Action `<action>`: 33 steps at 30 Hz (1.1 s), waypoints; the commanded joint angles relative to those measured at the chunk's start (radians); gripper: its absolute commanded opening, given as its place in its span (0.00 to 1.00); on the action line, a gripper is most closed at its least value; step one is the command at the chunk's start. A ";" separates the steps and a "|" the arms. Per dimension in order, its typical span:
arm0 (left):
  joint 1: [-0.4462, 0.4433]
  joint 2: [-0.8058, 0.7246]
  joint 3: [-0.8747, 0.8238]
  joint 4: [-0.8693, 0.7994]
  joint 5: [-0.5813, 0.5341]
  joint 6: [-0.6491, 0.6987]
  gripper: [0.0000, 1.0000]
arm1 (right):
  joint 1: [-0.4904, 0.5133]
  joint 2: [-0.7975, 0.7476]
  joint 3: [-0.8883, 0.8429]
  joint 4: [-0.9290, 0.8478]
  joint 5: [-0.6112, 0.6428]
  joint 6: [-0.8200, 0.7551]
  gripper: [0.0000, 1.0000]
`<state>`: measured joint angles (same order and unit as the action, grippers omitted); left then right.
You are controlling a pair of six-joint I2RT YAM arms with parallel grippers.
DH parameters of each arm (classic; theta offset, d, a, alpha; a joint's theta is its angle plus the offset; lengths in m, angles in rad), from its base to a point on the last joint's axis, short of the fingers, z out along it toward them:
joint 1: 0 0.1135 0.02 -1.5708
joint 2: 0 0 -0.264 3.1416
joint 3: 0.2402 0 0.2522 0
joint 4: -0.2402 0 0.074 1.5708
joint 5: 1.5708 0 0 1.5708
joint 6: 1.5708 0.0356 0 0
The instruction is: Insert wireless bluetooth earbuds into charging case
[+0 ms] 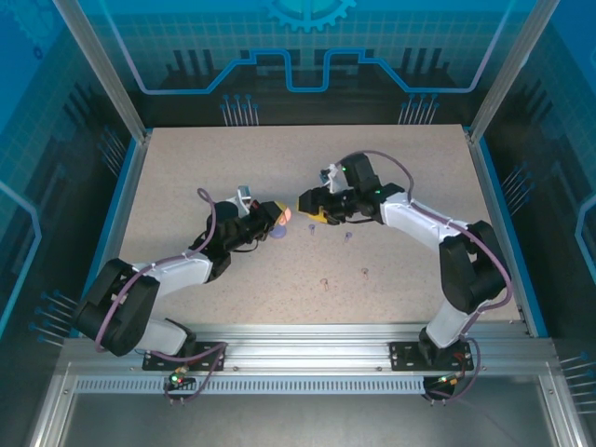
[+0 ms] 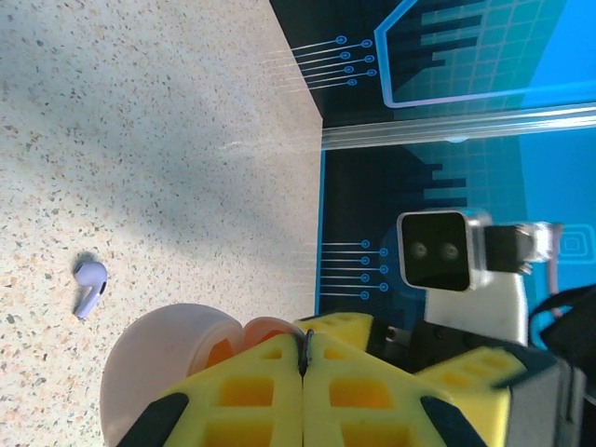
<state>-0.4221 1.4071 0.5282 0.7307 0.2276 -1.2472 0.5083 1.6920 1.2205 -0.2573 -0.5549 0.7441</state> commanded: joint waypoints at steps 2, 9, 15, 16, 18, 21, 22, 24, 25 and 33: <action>-0.004 -0.025 0.016 -0.026 -0.028 0.028 0.00 | 0.091 -0.031 0.054 -0.194 0.210 -0.211 0.62; -0.003 -0.065 0.031 -0.111 -0.059 0.029 0.00 | 0.155 -0.066 -0.005 -0.099 0.303 -0.244 0.62; -0.003 -0.106 0.047 -0.189 -0.081 0.023 0.00 | 0.156 -0.013 0.025 -0.055 0.270 -0.226 0.58; -0.004 -0.108 0.048 -0.193 -0.082 0.024 0.00 | 0.155 -0.003 0.034 -0.054 0.264 -0.224 0.58; -0.003 -0.108 0.051 -0.201 -0.082 0.026 0.00 | 0.157 0.013 0.050 -0.050 0.250 -0.223 0.58; -0.004 -0.099 0.053 -0.202 -0.079 0.025 0.00 | 0.156 0.028 0.067 -0.045 0.226 -0.223 0.58; -0.004 -0.095 0.055 -0.202 -0.078 0.022 0.00 | 0.156 0.033 0.073 -0.046 0.219 -0.224 0.58; -0.004 -0.086 0.059 -0.200 -0.073 0.019 0.00 | 0.156 0.043 0.085 -0.049 0.209 -0.223 0.58; -0.006 -0.081 0.061 -0.198 -0.071 0.019 0.00 | 0.156 0.045 0.089 -0.050 0.207 -0.224 0.58; -0.022 -0.041 0.090 -0.195 -0.059 0.014 0.00 | 0.156 0.073 0.115 -0.055 0.195 -0.222 0.51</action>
<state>-0.4316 1.3502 0.5816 0.5274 0.1616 -1.2476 0.6563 1.7462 1.3029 -0.3202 -0.3347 0.5312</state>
